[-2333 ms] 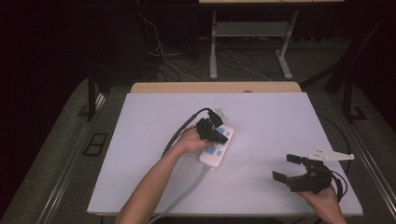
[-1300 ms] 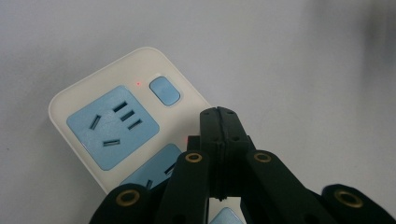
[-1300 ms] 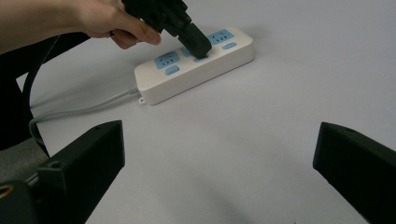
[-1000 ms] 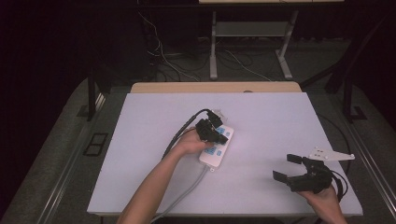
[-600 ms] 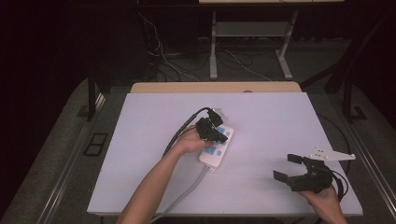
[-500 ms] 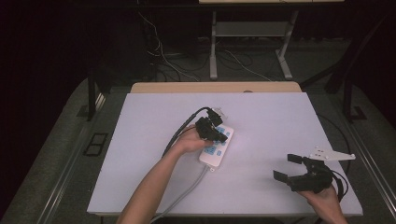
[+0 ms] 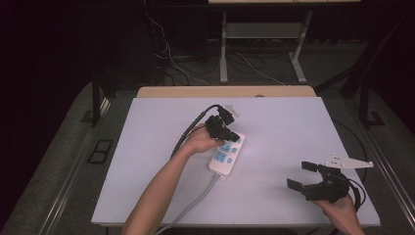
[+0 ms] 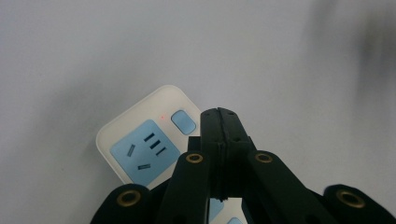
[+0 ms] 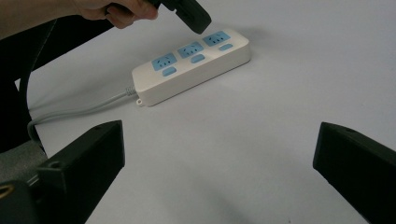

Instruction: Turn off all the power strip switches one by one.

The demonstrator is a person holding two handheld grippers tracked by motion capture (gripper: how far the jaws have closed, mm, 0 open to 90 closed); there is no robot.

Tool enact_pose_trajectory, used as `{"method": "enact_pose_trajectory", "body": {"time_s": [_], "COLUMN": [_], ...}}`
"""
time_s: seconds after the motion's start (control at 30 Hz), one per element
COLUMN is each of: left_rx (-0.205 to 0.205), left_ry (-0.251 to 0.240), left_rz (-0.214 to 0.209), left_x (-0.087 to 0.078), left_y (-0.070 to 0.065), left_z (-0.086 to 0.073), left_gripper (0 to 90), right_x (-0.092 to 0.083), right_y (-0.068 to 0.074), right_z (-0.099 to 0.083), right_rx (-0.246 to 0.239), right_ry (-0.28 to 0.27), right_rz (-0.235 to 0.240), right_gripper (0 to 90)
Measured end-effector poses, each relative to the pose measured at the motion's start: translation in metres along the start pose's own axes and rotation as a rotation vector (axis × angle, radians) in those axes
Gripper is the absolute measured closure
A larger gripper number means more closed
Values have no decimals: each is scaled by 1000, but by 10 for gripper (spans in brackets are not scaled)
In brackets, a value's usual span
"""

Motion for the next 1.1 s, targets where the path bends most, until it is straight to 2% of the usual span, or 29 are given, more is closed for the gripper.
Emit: {"method": "enact_pose_trajectory", "body": {"time_s": [0.37, 0.83, 1.1], "left_rx": [7, -10, -12], "left_ry": [-2, 0, 25], "left_rz": [9, 12, 13], "left_x": [1, 13, 24], "left_y": [4, 11, 13], "left_z": [12, 18, 16], "left_gripper": [895, 895, 895], "right_x": [0, -1, -1], "right_y": [0, -1, 0], "right_z": [0, 0, 0], "right_rx": [2, 3, 4], "right_ry": [-2, -4, -4], "right_rz": [-1, 0, 2], "right_gripper": [19, 19, 19]}}
Point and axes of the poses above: each handheld gripper's, and its own axes: x roughly forward along the jaws, z roughly out of its top, y roughly to its left, the point moved 2 cm from there along x, roughly forward along the jaws, and after that the axes turned 8 degrees about -x, right-handed, at the moved point
